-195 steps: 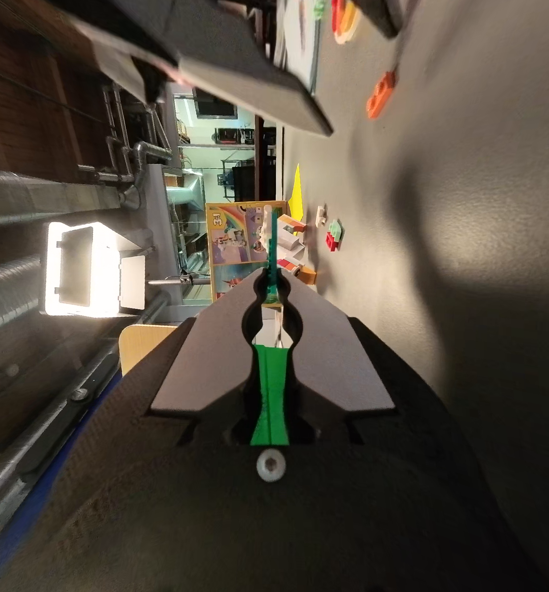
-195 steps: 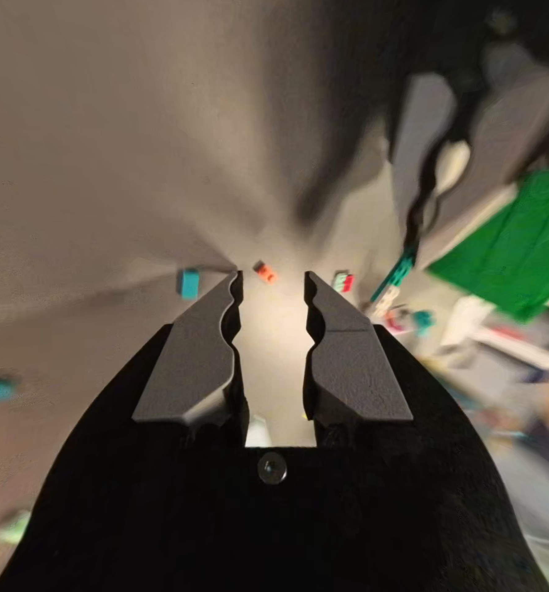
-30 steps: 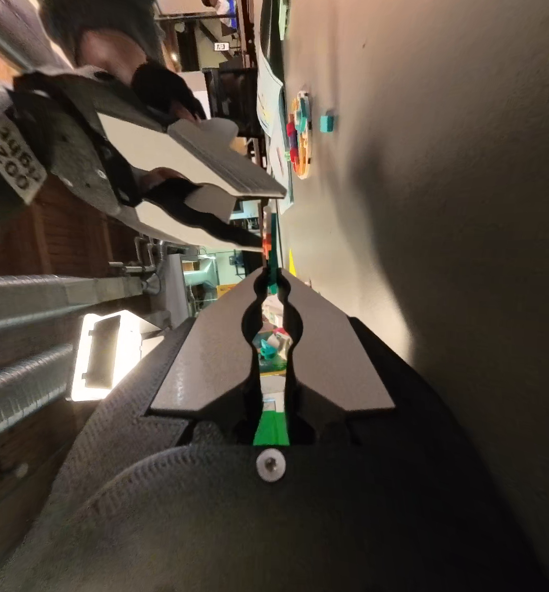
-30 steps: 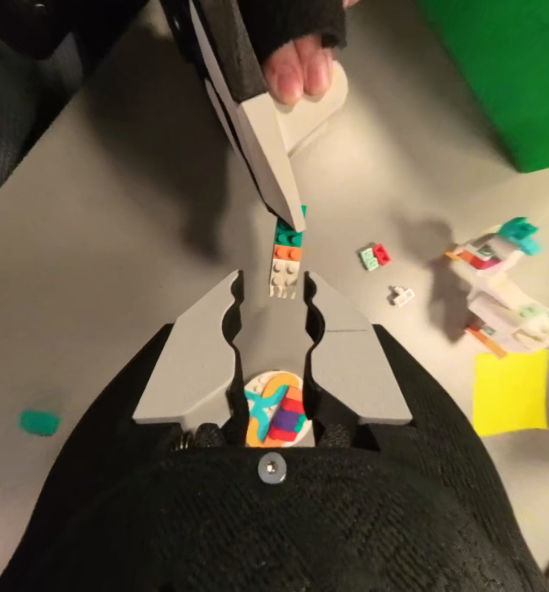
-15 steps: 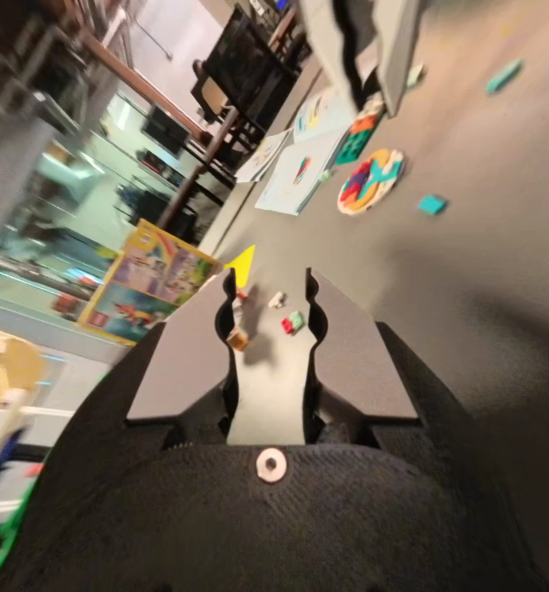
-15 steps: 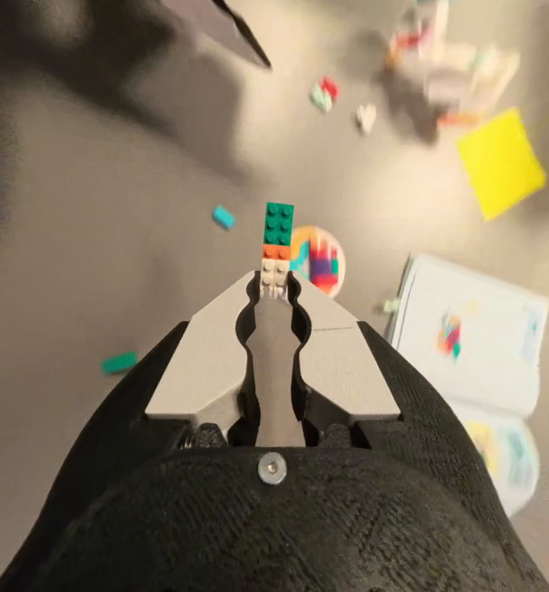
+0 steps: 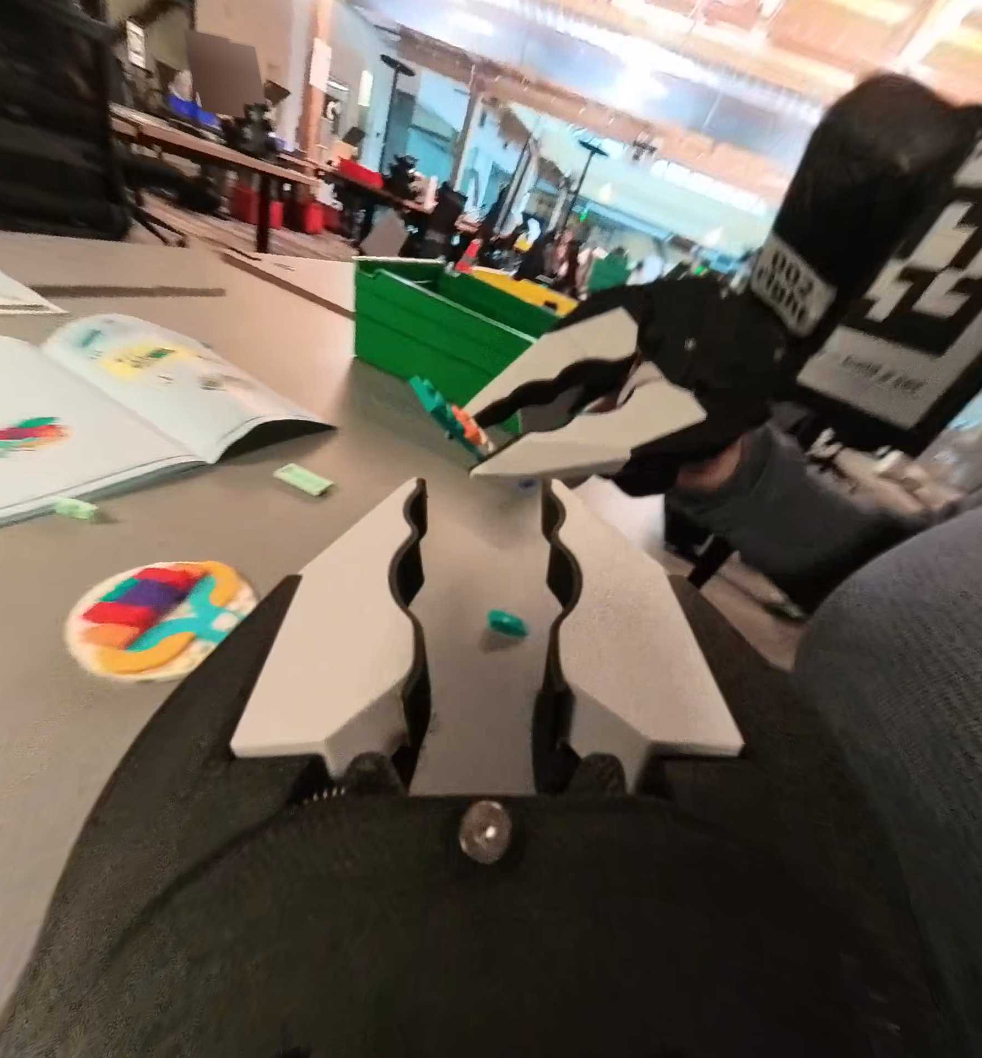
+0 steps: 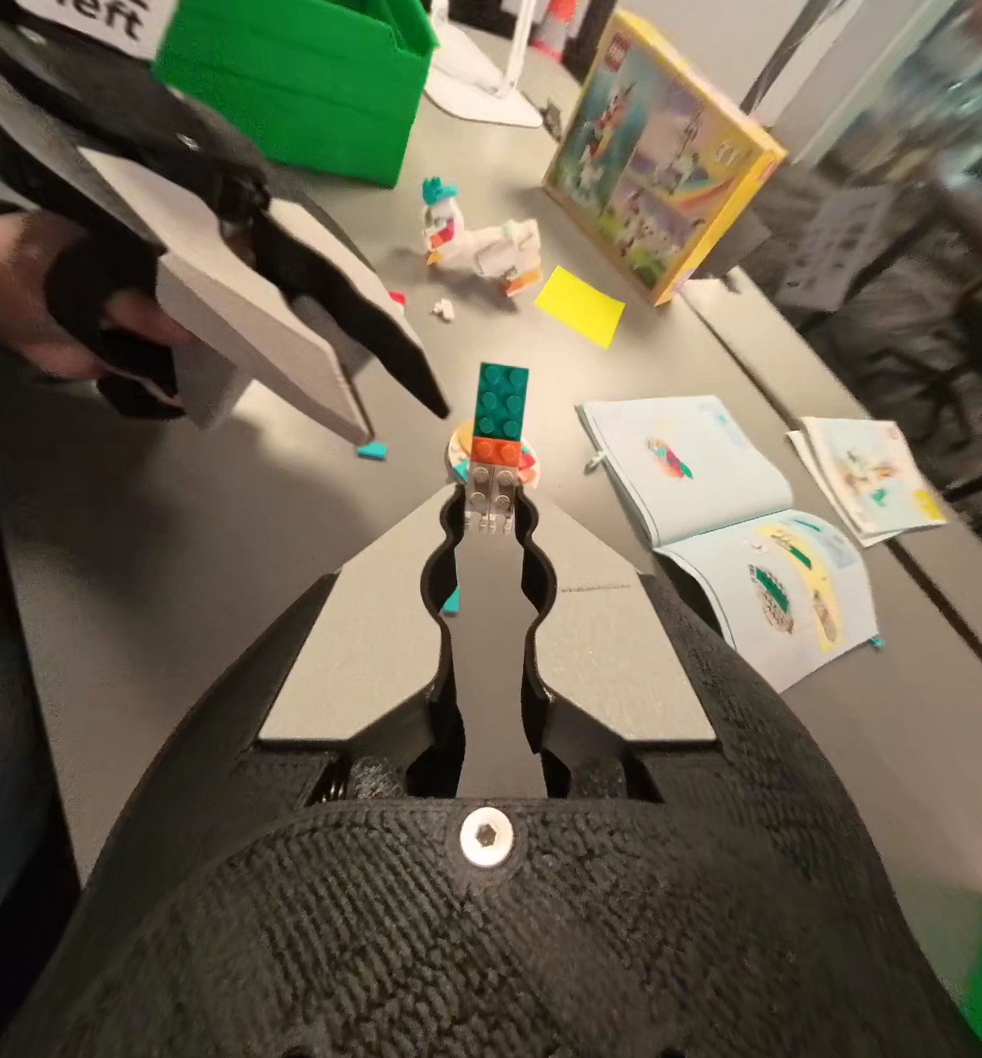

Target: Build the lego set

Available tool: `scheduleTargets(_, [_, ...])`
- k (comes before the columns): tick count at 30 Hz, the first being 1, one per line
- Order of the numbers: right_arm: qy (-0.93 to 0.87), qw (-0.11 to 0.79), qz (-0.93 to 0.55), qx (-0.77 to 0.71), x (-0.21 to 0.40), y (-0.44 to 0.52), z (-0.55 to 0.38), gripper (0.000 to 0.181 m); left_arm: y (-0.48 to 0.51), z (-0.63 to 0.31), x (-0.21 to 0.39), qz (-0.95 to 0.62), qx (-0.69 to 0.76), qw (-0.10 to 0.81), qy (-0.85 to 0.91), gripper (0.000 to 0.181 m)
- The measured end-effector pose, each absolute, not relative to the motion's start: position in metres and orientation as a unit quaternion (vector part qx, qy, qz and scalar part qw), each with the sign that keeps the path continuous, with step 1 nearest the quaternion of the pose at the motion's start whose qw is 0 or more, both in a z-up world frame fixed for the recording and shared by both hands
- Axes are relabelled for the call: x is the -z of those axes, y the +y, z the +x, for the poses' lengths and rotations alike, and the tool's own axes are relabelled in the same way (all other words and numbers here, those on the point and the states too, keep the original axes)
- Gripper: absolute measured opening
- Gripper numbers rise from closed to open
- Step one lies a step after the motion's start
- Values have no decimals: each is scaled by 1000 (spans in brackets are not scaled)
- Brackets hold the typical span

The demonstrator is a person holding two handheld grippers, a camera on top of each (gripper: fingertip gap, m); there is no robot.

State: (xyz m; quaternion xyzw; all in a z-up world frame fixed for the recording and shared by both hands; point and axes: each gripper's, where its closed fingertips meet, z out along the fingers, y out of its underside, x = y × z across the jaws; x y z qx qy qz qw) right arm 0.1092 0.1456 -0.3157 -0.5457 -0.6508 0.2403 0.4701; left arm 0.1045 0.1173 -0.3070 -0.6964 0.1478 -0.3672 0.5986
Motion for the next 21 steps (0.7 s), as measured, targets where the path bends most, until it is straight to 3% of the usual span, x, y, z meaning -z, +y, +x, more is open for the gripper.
scheduleTargets(7, [-636,541,-524,-168,313,118,108,15,101,118,287,-652,434,604,146,11])
scheduleTargets(10, [-624,571,-518,-127,305,115,112,15,94,123,280,-644,452,596,160,15])
scheduleTargets(12, [-619,585,-515,-100,302,115,114,15,90,125,275,-639,455,598,163,32])
scheduleTargets(16, [-616,590,-518,-69,301,112,115,15,90,125,275,-642,427,618,152,36])
scheduleTargets(21, [-617,600,-506,-53,302,104,111,14,87,113,274,-635,359,667,151,4])
